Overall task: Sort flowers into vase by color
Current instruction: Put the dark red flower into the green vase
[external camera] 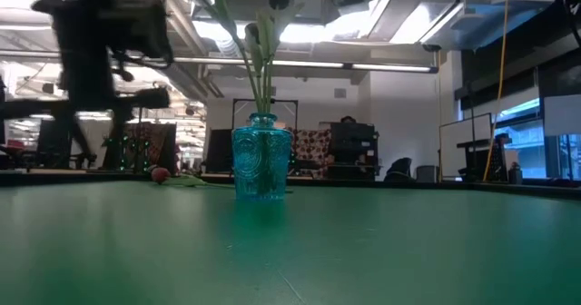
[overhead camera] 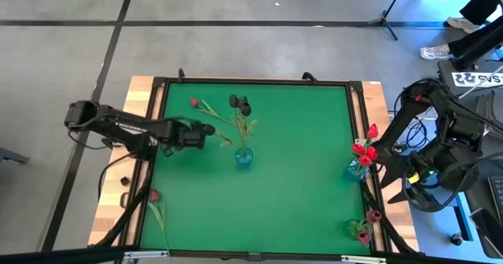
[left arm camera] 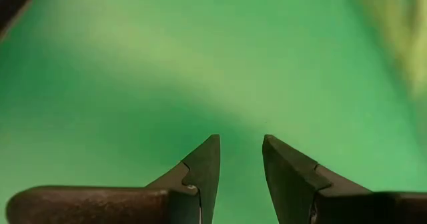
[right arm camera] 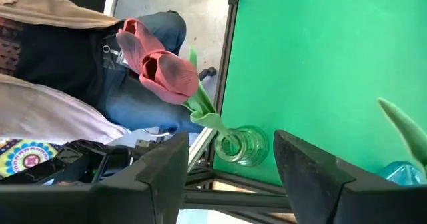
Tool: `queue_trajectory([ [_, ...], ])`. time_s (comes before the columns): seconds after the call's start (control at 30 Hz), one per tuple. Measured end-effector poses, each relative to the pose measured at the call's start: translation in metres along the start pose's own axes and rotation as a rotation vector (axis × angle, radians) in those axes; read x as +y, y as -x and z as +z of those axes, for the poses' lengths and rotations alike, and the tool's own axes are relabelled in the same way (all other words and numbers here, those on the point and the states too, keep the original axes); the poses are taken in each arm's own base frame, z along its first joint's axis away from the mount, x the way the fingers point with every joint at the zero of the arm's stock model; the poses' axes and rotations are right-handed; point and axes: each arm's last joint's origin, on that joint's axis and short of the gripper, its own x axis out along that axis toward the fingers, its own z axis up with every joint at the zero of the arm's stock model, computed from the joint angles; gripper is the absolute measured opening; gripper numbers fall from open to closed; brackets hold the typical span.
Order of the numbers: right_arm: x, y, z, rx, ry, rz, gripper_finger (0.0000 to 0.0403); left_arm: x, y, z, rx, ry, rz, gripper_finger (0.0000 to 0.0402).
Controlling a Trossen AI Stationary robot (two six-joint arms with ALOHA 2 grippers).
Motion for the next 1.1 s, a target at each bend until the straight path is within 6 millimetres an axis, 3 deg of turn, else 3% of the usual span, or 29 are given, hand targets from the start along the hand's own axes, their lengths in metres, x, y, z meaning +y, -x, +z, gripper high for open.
queue_trajectory([
  [0.17,-0.007,0.009,0.001,-0.057,0.008,0.004,0.0218,-0.027,-0.011,0.020,-0.110,0.208,-0.158,0.0110],
  [0.33,-0.009,0.010,0.003,-0.161,0.008,-0.048,0.0218,-0.051,-0.024,0.025,-0.181,0.300,-0.289,0.0110],
  [0.53,-0.006,0.005,0.004,-0.171,0.040,-0.081,0.0218,-0.062,-0.050,0.034,-0.227,0.338,-0.191,0.0110],
  [0.93,0.005,-0.013,0.007,-0.187,0.143,-0.174,0.0218,-0.073,-0.068,0.066,-0.236,0.377,-0.111,0.0110],
  [1.1,0.009,-0.020,0.007,-0.173,0.204,-0.197,0.0218,-0.080,-0.074,0.070,-0.232,0.368,-0.112,0.0110],
])
